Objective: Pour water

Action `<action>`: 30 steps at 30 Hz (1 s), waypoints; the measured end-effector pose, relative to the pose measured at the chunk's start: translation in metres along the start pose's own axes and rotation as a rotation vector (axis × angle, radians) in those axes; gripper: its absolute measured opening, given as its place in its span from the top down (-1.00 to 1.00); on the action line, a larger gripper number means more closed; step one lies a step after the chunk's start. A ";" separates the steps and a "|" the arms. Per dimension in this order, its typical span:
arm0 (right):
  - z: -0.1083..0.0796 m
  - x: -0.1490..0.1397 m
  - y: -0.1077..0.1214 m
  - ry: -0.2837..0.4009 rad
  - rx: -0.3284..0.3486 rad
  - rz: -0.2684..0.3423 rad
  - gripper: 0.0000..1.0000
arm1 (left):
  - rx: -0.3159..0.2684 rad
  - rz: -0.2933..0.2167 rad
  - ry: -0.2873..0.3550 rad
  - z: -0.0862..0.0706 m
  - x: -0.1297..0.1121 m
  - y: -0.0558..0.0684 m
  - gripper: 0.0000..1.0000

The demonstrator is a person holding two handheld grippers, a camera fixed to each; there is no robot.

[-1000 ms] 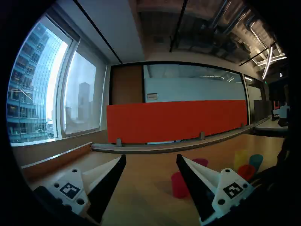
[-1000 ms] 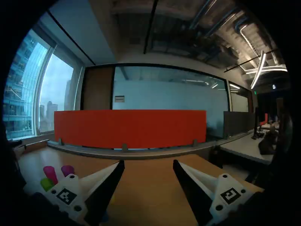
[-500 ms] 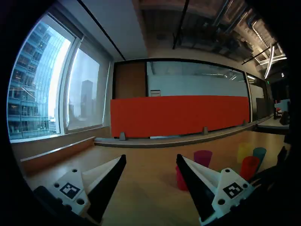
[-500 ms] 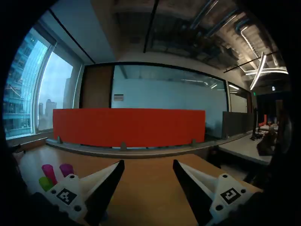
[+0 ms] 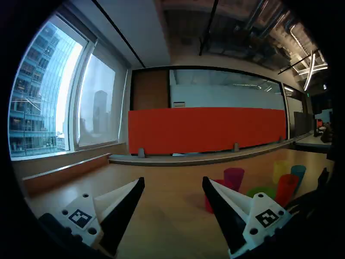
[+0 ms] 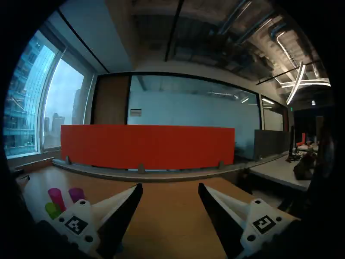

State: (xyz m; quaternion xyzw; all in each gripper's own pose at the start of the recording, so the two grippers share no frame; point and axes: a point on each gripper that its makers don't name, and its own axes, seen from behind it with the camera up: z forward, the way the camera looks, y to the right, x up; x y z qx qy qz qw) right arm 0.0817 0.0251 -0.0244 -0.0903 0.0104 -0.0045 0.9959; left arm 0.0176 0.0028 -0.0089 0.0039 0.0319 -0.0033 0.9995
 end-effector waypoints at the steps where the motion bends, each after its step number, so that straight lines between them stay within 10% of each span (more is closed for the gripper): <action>1: 0.000 0.000 0.000 0.000 0.001 -0.001 -1.00 | 0.000 -0.003 0.002 -0.001 0.000 0.000 -0.99; 30: -0.004 0.002 0.000 0.004 -0.003 -0.013 -0.99 | -0.006 -0.024 -0.048 0.006 -0.018 0.001 -0.99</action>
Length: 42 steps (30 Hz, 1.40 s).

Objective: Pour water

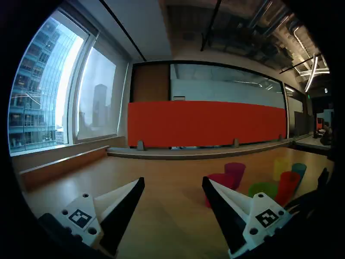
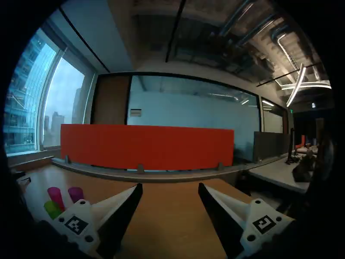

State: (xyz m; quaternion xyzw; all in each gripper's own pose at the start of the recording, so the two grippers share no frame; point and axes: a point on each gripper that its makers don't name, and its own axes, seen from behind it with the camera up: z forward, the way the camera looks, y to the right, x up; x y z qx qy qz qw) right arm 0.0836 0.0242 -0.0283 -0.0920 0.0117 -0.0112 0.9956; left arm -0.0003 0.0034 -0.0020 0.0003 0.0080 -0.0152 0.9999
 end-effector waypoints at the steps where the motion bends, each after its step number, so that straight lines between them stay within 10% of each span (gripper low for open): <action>1: 0.000 0.000 0.000 0.000 0.001 0.001 -0.99 | 0.000 0.000 0.000 0.000 0.000 0.000 -0.99; 42: 0.009 -0.043 -0.045 0.054 0.149 -0.003 -0.99 | -0.001 0.003 -0.002 0.001 0.000 0.001 -1.00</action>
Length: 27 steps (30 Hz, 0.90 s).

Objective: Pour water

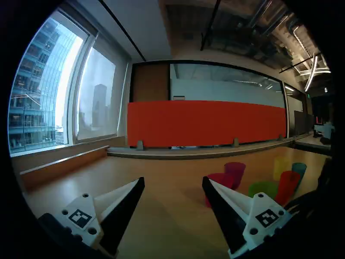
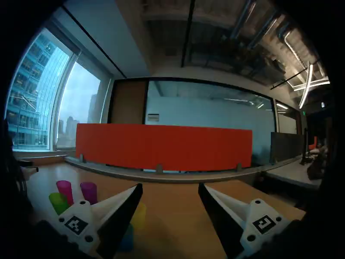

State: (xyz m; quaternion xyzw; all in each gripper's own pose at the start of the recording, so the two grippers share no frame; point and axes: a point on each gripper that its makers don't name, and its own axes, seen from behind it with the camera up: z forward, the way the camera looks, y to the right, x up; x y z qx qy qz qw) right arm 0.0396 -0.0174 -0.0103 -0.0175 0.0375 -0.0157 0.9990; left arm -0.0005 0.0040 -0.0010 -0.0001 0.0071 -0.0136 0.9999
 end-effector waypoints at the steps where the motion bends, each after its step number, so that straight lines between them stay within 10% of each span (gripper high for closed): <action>1: 0.000 -0.004 -0.001 -0.004 0.004 0.003 -0.99 | 0.000 0.000 0.000 0.000 0.000 0.000 -1.00; 27: 0.001 -0.042 0.007 -0.025 -0.004 0.027 -1.00 | 0.000 0.000 0.000 0.000 0.000 0.000 -1.00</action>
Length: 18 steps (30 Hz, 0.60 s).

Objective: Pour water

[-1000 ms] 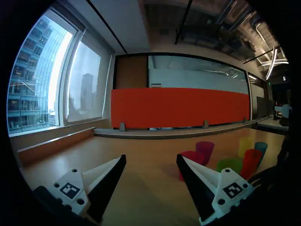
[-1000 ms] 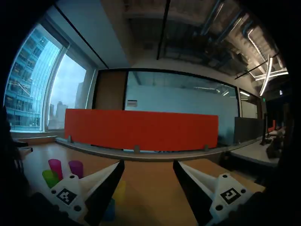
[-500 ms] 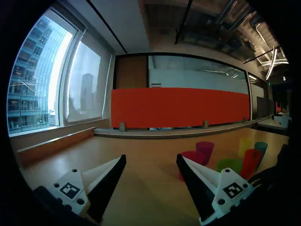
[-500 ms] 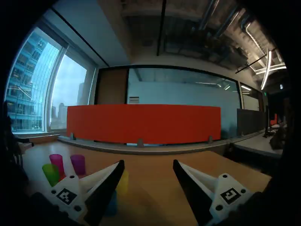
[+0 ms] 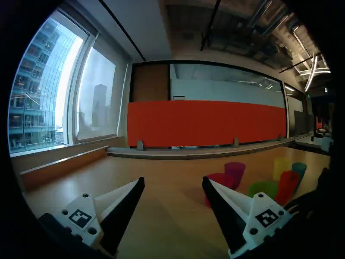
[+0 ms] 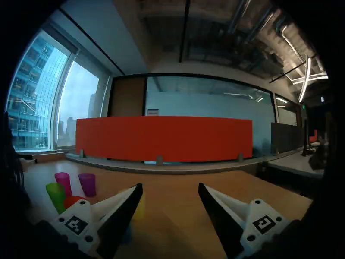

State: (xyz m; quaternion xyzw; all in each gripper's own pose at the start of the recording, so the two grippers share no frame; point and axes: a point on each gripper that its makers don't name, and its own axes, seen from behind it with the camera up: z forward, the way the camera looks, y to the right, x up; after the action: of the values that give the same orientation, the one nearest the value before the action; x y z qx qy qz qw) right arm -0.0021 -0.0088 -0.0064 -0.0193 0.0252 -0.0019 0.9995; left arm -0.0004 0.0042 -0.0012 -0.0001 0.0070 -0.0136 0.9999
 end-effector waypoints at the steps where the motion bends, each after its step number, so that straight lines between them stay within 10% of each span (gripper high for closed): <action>1: 0.000 -0.001 0.001 0.000 -0.001 0.000 -1.00 | 0.000 0.000 0.000 0.000 0.000 0.000 -1.00; 18: 0.005 -0.023 0.014 -0.040 -0.026 0.016 -0.99 | 0.000 0.000 0.000 0.000 0.000 0.000 -1.00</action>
State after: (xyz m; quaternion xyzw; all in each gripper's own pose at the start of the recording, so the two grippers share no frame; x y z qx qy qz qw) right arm -0.0251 0.0051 -0.0006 -0.0319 0.0055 0.0068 0.9995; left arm -0.0006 0.0046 -0.0008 -0.0001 0.0071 -0.0137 0.9999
